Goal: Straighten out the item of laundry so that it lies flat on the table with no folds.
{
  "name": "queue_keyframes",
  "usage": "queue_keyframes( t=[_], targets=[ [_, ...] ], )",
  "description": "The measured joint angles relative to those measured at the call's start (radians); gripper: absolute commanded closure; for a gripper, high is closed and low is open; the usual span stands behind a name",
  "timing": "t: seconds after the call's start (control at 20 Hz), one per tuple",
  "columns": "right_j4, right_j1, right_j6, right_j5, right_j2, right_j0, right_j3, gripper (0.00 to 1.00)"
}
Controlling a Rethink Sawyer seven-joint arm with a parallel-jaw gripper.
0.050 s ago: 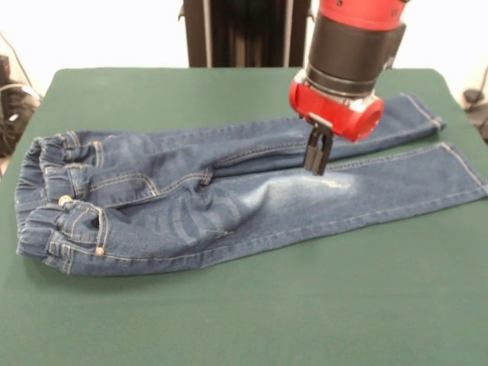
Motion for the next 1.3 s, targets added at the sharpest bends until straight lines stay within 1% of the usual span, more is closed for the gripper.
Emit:
queue_keyframes(
  t=[0.45,0.85,1.15,1.3],
  targets=[
    [0.004,0.051,0.000,0.000,-0.002,0.036,-0.015,1.00],
    [0.057,0.112,0.000,0.000,-0.005,0.124,-0.021,1.00],
    [0.085,0.149,0.000,0.000,-0.008,0.159,-0.030,1.00],
    [0.105,0.164,0.000,0.001,-0.018,0.164,-0.043,1.00]
  ],
)
